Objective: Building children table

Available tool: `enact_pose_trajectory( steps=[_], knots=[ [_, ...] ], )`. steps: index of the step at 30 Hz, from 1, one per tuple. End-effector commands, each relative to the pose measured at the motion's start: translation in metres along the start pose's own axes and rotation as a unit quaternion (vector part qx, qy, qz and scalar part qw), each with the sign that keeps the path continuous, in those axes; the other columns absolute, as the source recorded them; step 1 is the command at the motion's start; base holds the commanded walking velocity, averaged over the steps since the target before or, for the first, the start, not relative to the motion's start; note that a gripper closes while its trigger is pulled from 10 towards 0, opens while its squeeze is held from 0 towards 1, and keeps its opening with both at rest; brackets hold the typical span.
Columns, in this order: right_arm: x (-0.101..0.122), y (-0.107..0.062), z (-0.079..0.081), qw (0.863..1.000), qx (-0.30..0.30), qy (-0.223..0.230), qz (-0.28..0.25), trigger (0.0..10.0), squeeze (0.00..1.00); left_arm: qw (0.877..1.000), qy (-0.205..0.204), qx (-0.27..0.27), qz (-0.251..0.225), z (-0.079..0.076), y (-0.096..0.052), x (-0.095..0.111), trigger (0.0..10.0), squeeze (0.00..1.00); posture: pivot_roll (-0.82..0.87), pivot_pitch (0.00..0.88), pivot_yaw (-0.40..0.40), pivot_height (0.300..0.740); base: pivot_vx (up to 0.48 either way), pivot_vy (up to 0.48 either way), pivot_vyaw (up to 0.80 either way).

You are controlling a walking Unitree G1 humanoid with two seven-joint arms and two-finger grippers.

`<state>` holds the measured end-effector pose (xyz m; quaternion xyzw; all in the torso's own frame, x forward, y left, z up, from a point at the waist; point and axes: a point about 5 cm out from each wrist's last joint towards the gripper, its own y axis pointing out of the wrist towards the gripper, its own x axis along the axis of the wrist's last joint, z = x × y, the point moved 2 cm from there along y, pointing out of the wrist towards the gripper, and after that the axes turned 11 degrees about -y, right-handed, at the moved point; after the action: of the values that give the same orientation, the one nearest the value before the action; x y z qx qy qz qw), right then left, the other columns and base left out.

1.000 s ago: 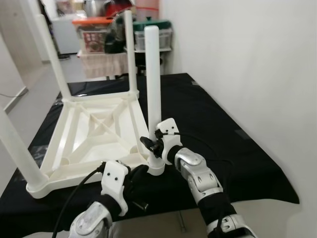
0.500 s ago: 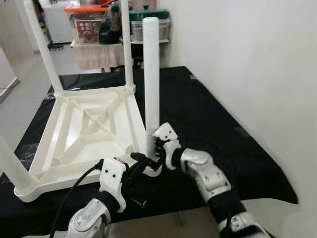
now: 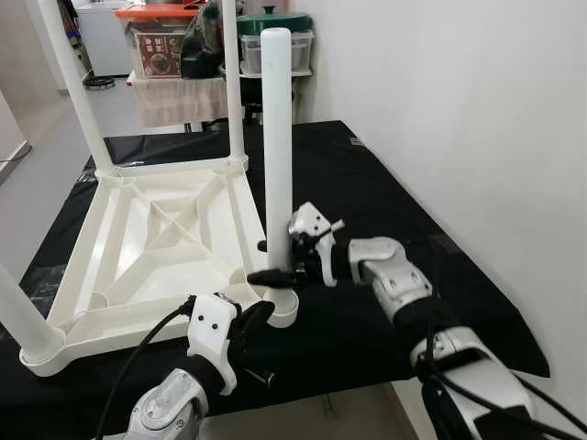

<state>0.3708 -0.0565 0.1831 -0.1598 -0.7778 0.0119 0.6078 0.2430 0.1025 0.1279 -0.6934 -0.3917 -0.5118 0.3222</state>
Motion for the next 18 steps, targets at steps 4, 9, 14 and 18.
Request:
enact_pose_trajectory(
  steps=[4, 9, 14, 18],
  knots=[
    [-0.018, -0.006, 0.0, 0.999, -0.026, 0.014, 0.014, 0.0, 0.0, 1.0, -0.002, 0.006, 0.005, 0.0, -0.002, -0.002, 10.0, 0.0, 0.05, 0.0, -0.064, 0.74, 0.0, 0.0, 0.0],
    [-0.037, -0.008, 0.002, 0.993, -0.106, 0.025, 0.035, 0.0, 0.0, 1.0, 0.007, 0.012, 0.004, 0.002, -0.003, -0.001, 10.0, 0.0, 0.04, 0.0, -0.059, 0.74, 0.0, 0.0, 0.0],
    [-0.062, 0.012, 0.027, 0.967, -0.209, 0.101, 0.101, 0.0, 0.0, 0.999, 0.022, 0.031, 0.004, 0.011, -0.003, 0.002, 10.0, 0.0, 0.04, 0.0, -0.043, 0.74, 0.0, 0.0, 0.0],
    [-0.051, 0.045, 0.065, 0.968, -0.214, 0.096, 0.088, 0.0, 0.0, 0.997, 0.044, 0.059, 0.004, 0.027, -0.001, 0.003, 10.0, 0.0, 0.02, 0.0, -0.023, 0.74, 0.0, 0.0, 0.0]
  ],
)
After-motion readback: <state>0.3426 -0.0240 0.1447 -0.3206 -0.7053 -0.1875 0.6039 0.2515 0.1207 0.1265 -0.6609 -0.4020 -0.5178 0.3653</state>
